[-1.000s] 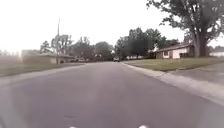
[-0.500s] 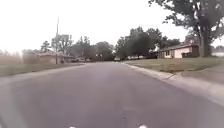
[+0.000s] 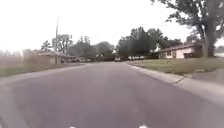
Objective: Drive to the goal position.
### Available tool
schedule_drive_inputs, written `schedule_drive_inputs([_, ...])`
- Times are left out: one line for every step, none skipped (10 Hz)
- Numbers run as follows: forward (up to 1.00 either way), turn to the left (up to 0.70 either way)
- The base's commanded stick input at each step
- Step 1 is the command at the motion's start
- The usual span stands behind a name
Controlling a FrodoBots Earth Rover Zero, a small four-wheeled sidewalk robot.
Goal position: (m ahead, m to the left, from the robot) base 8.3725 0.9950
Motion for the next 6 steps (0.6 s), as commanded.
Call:
schedule_drive_inputs([1.00,0.00])
schedule_drive_inputs([1.00,0.00])
schedule_drive_inputs([1.00,0.00])
schedule_drive_inputs([1.00,0.00])
schedule_drive_inputs([1.00,0.00])
schedule_drive_inputs([1.00,0.00])
